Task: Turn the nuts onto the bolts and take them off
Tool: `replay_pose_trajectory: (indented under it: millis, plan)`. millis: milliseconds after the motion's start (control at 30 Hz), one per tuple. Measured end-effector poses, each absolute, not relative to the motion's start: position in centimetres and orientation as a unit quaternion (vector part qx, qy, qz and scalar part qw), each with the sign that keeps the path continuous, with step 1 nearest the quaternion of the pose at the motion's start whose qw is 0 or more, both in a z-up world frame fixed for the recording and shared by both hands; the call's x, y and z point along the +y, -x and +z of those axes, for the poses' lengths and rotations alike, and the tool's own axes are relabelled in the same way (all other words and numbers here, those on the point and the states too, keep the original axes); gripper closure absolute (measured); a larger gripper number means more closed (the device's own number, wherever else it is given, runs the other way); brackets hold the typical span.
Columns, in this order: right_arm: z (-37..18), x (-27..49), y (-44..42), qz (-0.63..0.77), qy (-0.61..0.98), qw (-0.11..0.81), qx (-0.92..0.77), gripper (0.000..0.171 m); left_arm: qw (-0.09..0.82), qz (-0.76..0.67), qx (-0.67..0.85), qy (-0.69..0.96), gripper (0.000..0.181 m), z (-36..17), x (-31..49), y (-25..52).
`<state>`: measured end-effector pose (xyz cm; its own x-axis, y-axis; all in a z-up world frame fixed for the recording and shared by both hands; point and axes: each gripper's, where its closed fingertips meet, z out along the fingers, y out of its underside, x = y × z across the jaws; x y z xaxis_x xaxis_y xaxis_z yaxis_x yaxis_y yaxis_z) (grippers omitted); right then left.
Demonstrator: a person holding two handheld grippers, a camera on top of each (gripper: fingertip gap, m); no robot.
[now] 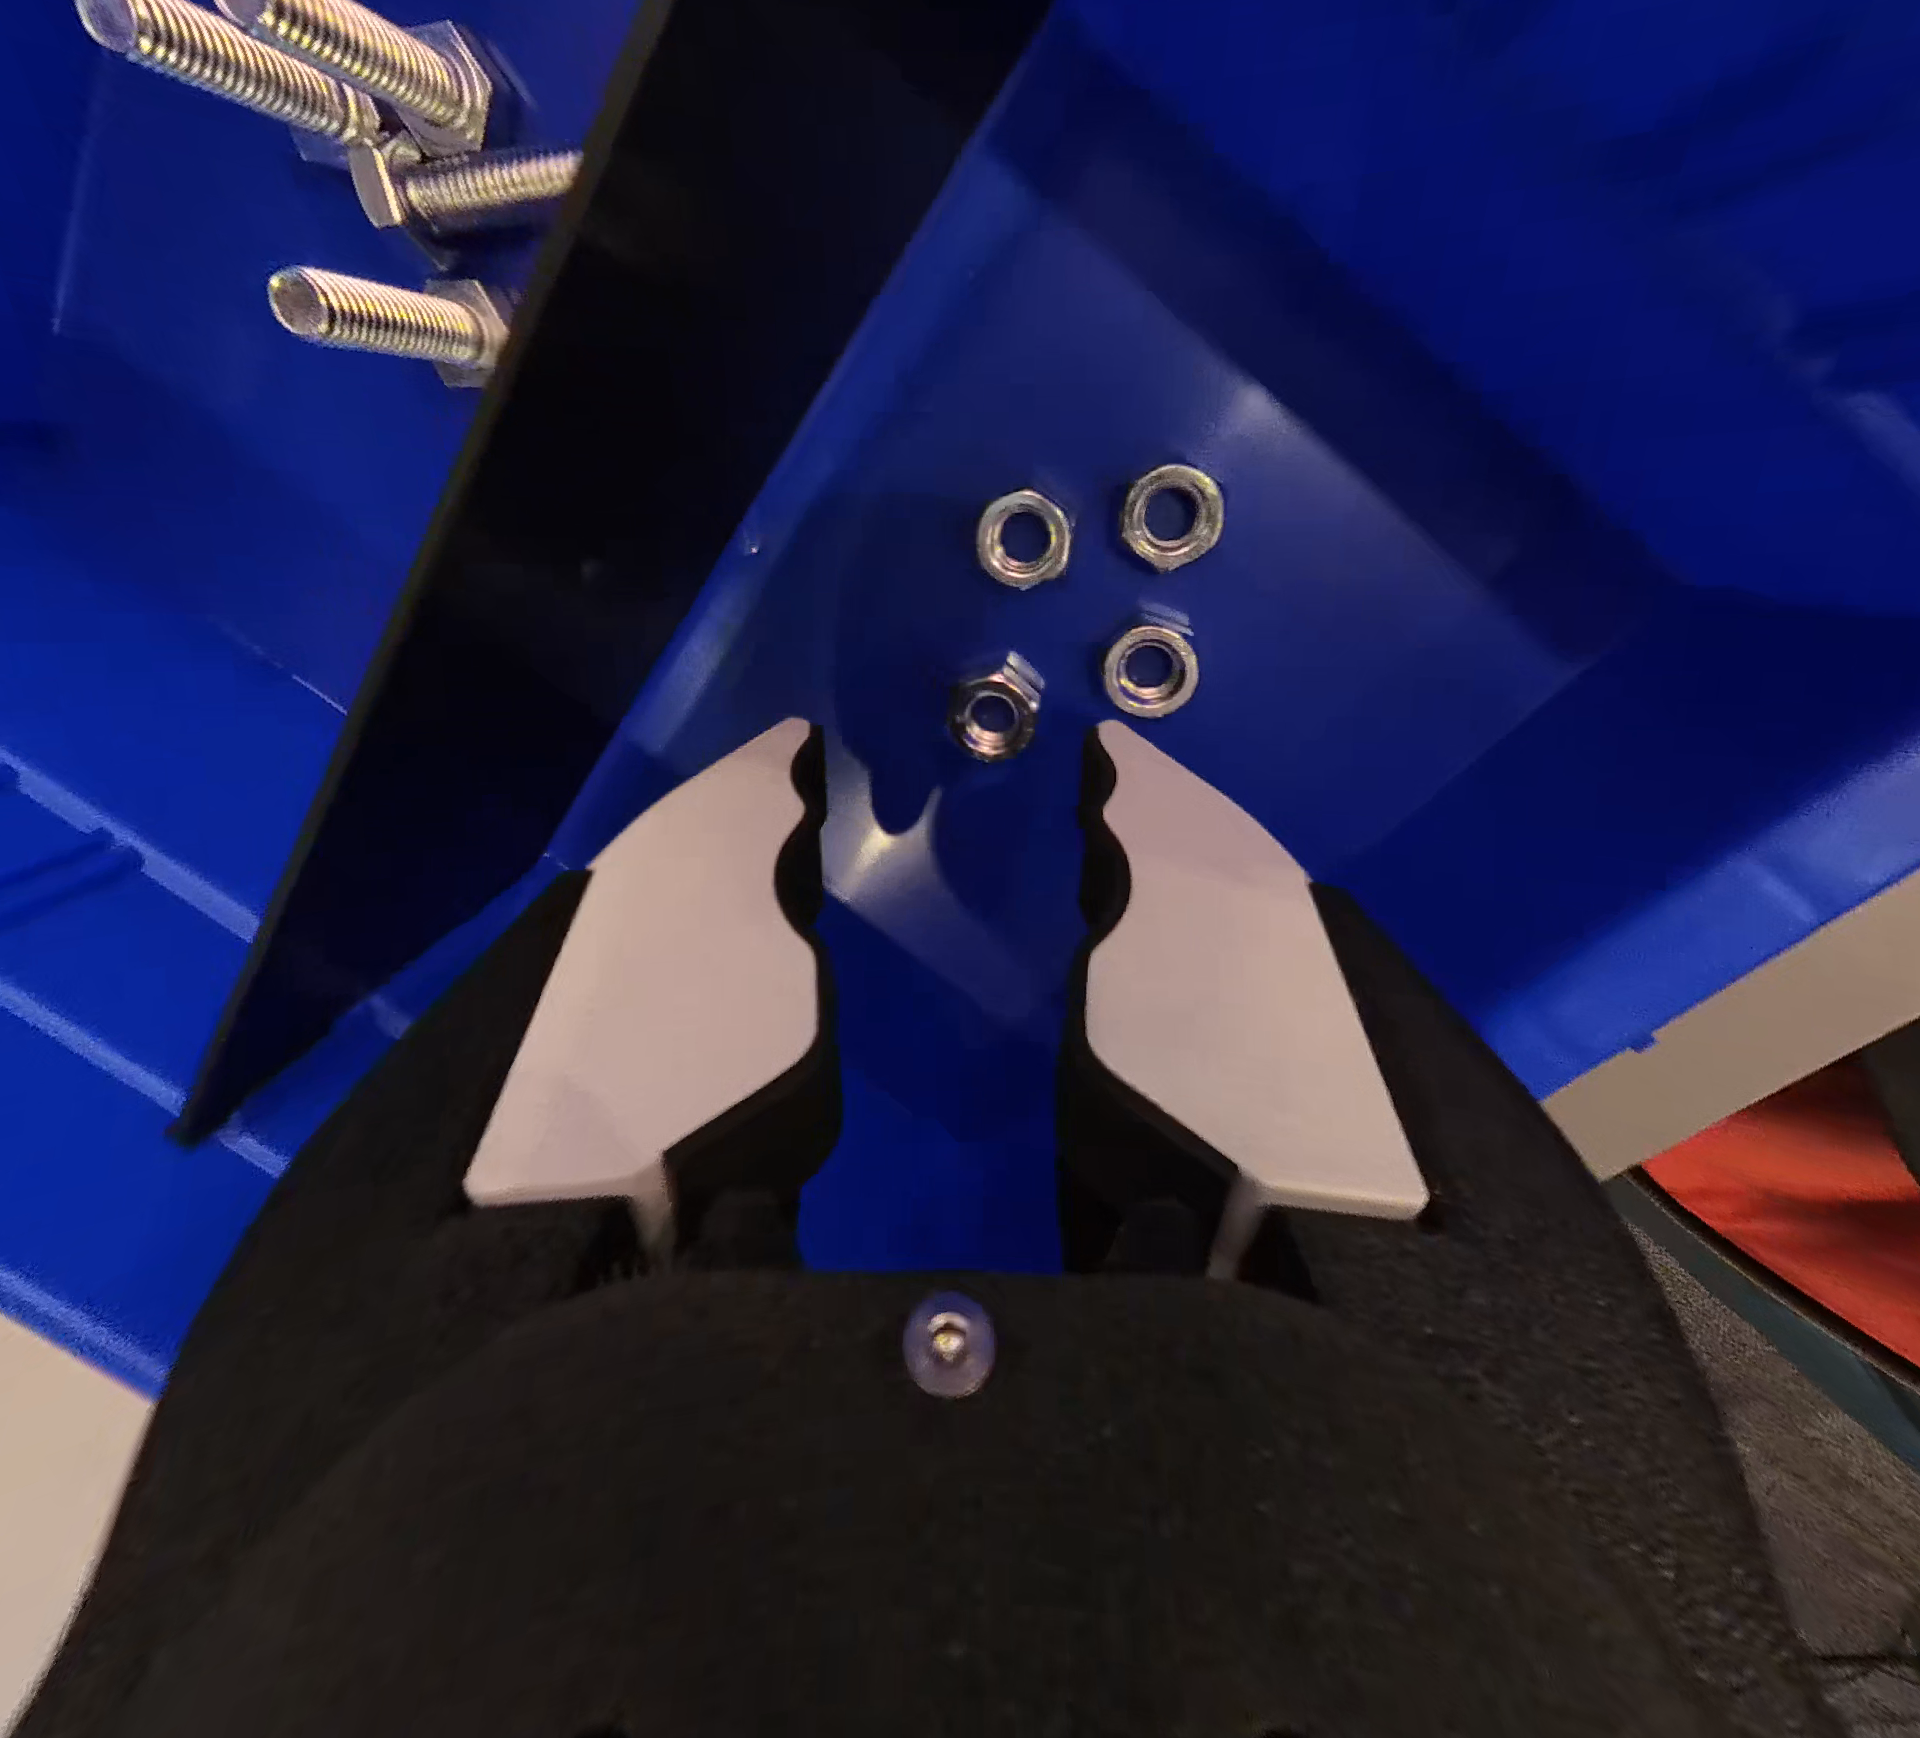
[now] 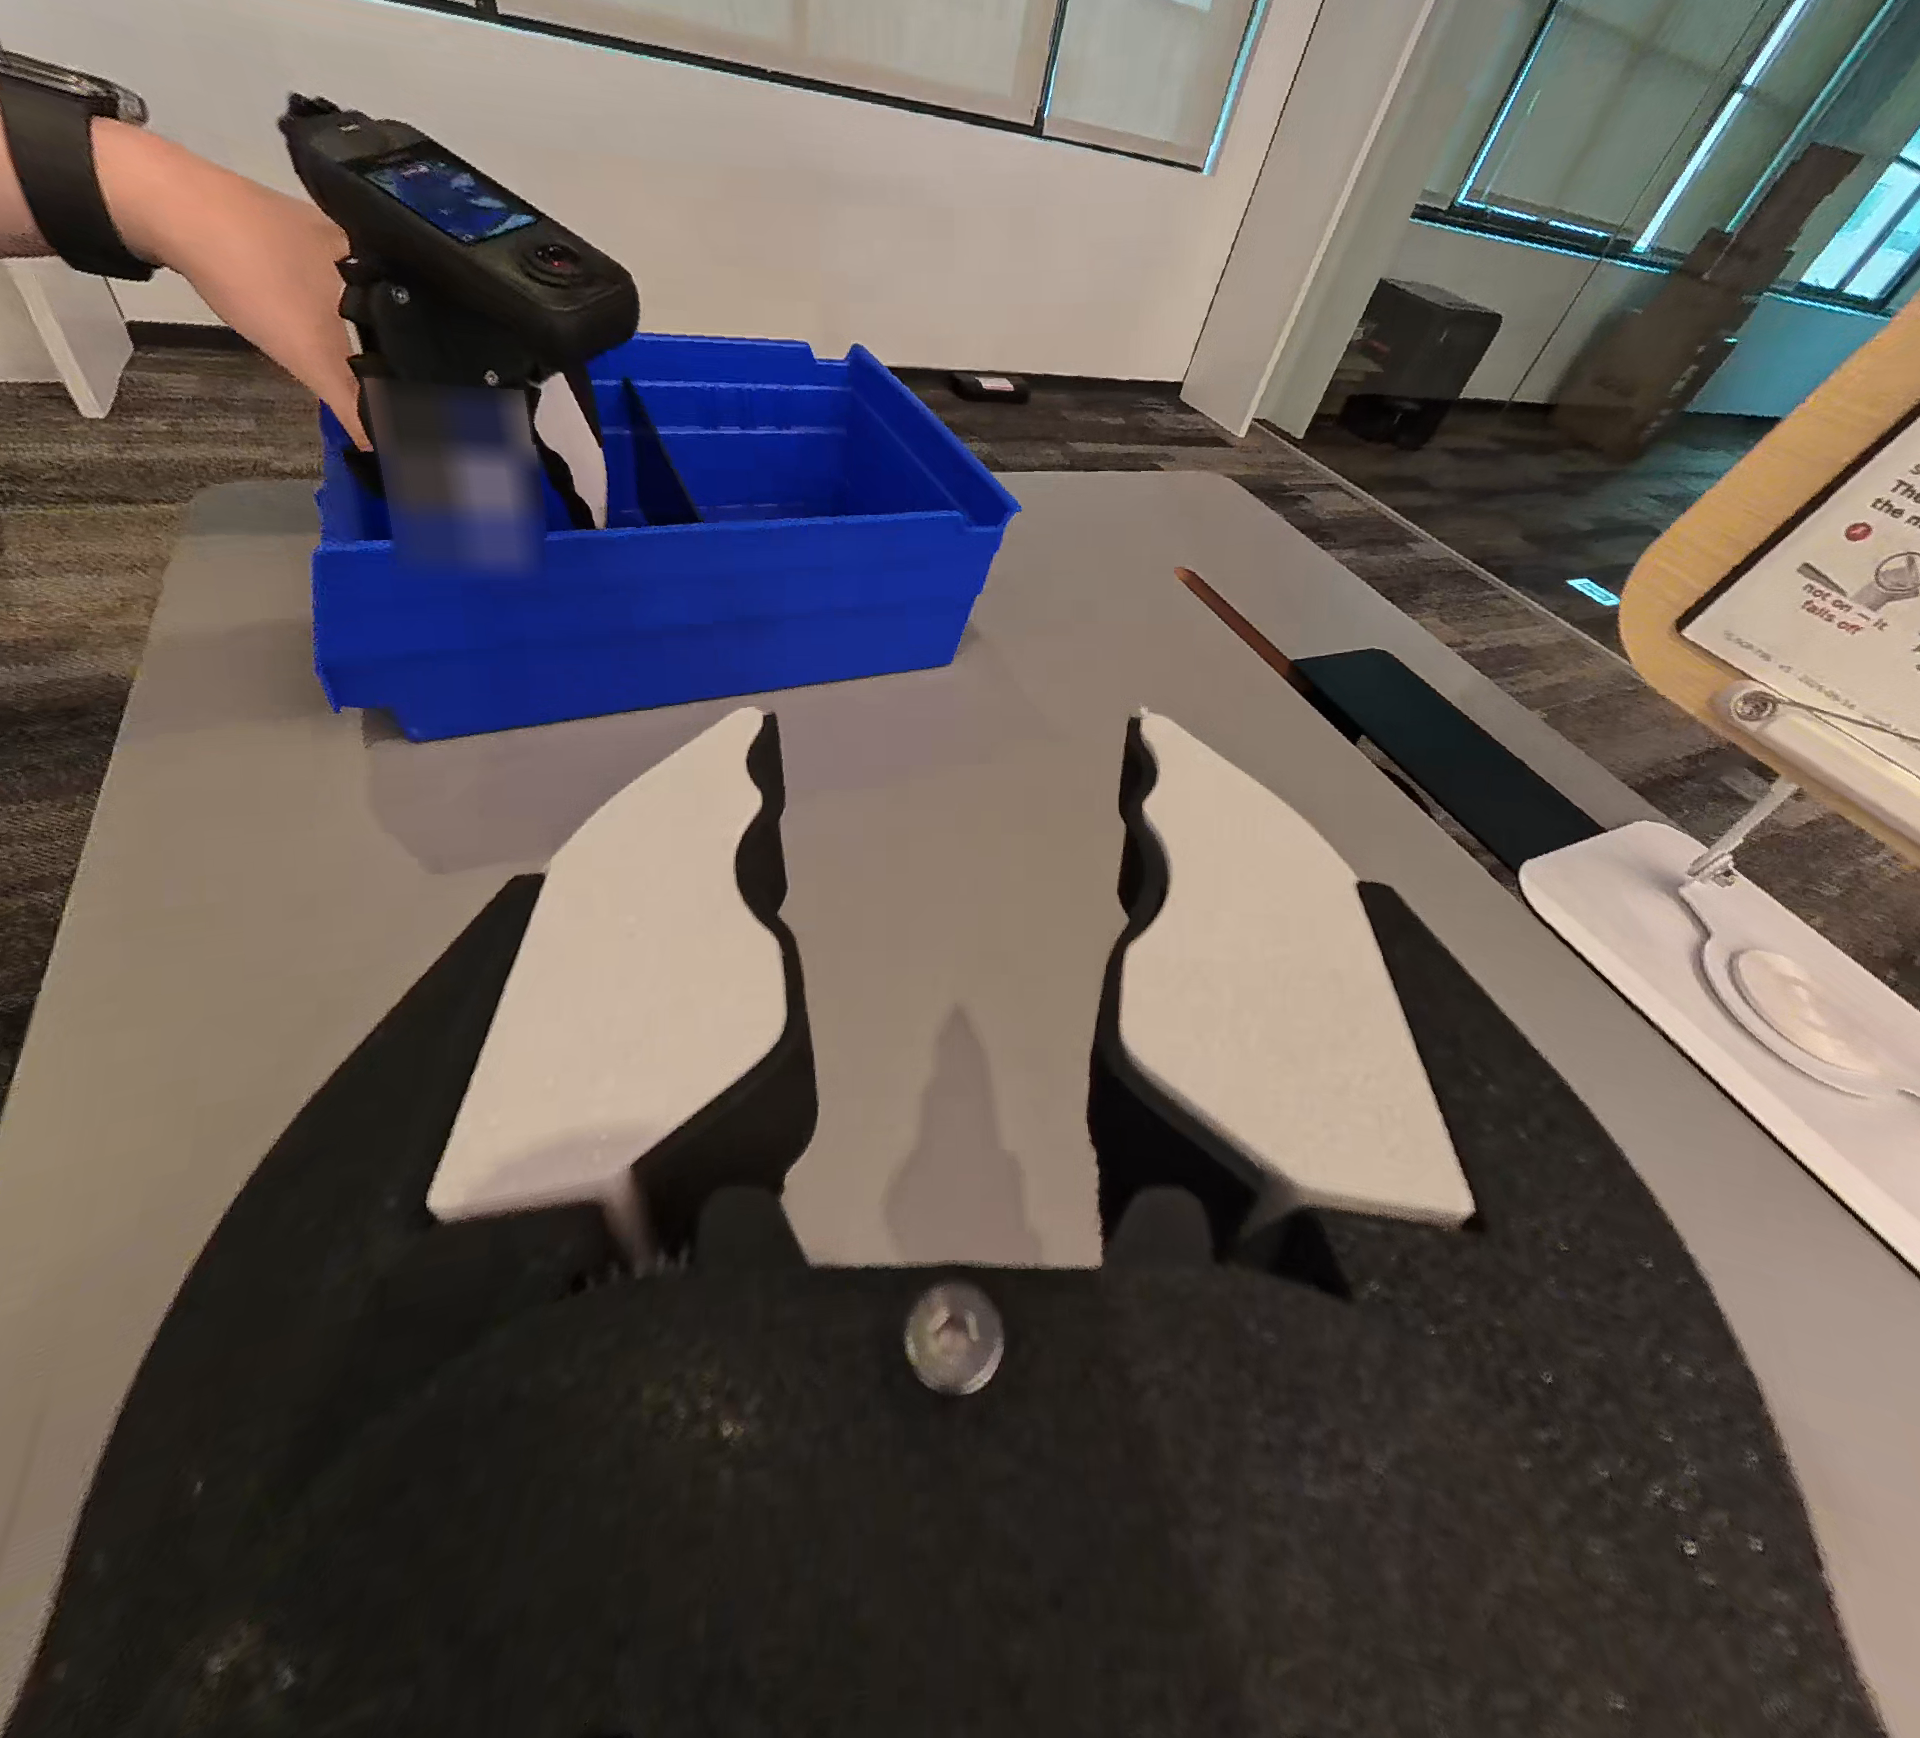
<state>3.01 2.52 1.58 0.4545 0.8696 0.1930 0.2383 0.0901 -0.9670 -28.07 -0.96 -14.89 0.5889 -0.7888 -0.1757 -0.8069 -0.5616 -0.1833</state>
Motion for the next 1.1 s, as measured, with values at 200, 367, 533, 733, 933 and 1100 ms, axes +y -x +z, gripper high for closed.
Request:
replay_pose_trajectory:
  millis: [200,367,533,733,933,1100]
  plan:
    - [0.8,3.3,-3.7,0.279,0.625,0.581,-0.44,0.11,0.116,0.03,0.467,0.876,0.139,-15.4,-0.8,28.1]
    - [0.4,3.5,-4.1,0.287,0.628,0.58,-0.433,0.111,0.118,0.011,0.467,0.876,0.14,-15.8,-0.6,27.6]
    - [0.3,3.6,-4.6,0.29,0.63,0.58,-0.428,0.112,0.097,-0.02,0.462,0.881,0.153,-16.0,-1.2,27.4]
    - [0.7,3.5,-4.8,0.296,0.627,0.584,-0.421,0.112,0.084,-0.037,0.452,0.887,0.158,-16.1,-1.5,27.3]
    - [0.5,3.4,-5.0,0.301,0.626,0.585,-0.419,0.112,0.095,-0.033,0.461,0.882,0.163,-16.1,-1.4,27.2]
    - [0.1,3.7,-5.6,0.301,0.627,0.586,-0.416,0.112,0.151,-0.04,0.442,0.883,0.163,-14.4,-0.5,27.1]
